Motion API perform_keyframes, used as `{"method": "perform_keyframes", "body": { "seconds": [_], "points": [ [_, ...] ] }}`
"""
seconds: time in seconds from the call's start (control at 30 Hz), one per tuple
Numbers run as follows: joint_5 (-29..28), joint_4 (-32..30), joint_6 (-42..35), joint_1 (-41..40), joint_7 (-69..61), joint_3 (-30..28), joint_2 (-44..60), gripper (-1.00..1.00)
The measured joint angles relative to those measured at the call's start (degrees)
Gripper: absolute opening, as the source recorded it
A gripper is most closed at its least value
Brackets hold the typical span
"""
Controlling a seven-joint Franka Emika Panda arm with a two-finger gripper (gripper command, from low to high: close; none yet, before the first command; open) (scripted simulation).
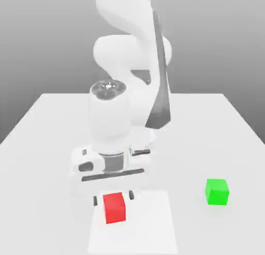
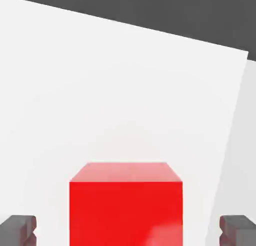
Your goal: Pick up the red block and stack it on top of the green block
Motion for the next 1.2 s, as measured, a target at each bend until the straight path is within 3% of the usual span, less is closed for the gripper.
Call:
{"method": "perform_keyframes", "body": {
  "seconds": [0.23,0.43,0.93,1.2],
  "points": [
    [-0.2,0.0,-0.2,-0.1,0.2,0.1,-0.2,-1.00],
    [-2.1,-1.6,-9.6,0.3,1.6,-0.8,-11.3,-1.00],
    [-0.1,-1.7,-17.7,26.8,9.6,13.3,-19.7,-1.00],
    [-4.9,-1.1,-11.7,27.8,14.0,14.1,-13.0,-1.00]
  ]
}}
